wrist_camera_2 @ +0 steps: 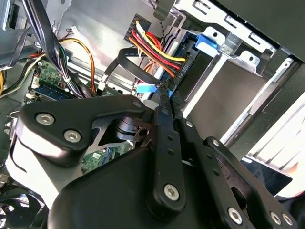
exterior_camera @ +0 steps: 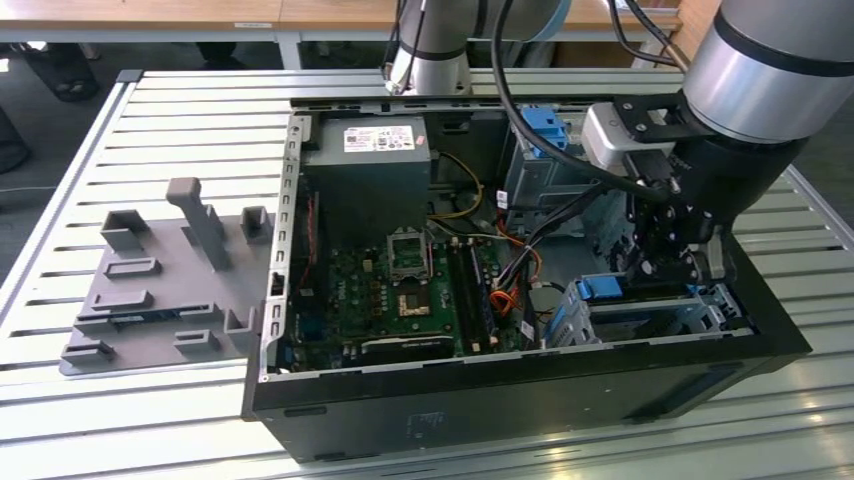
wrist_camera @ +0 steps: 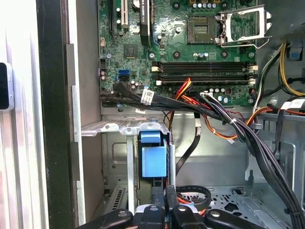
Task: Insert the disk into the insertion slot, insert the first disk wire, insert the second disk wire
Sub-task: 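Insert the second disk wire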
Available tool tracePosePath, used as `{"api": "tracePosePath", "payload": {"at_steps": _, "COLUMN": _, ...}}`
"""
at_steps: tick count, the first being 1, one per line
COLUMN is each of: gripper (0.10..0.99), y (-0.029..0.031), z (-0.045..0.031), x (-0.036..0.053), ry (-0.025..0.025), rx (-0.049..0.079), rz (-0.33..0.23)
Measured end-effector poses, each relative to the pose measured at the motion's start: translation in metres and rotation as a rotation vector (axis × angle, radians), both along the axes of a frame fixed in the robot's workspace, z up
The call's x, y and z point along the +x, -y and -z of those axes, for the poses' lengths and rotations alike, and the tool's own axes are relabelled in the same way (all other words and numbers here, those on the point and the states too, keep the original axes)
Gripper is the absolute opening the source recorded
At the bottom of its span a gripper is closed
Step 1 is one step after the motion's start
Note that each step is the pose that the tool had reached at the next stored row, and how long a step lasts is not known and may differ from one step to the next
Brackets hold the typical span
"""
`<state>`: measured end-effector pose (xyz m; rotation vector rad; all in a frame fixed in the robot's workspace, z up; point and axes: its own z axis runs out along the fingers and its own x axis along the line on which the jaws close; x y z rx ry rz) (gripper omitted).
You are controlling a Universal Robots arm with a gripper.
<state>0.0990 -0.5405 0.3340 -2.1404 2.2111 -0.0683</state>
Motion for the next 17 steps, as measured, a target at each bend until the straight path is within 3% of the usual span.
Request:
{"api": "tracePosePath", "payload": {"at_steps": 4, "gripper": 0.141, "y": 0.0001, "z": 0.0007, "x": 0.0, "ry": 0.0001, "rx": -0.007, "rz": -0.001}}
{"api": "tracePosePath", "payload": {"at_steps": 17, "gripper": 0.141, "y": 0.0001, "z": 0.0057, "x": 0.0002, "ry": 0.0, "rx": -0.008, "rz": -0.001}}
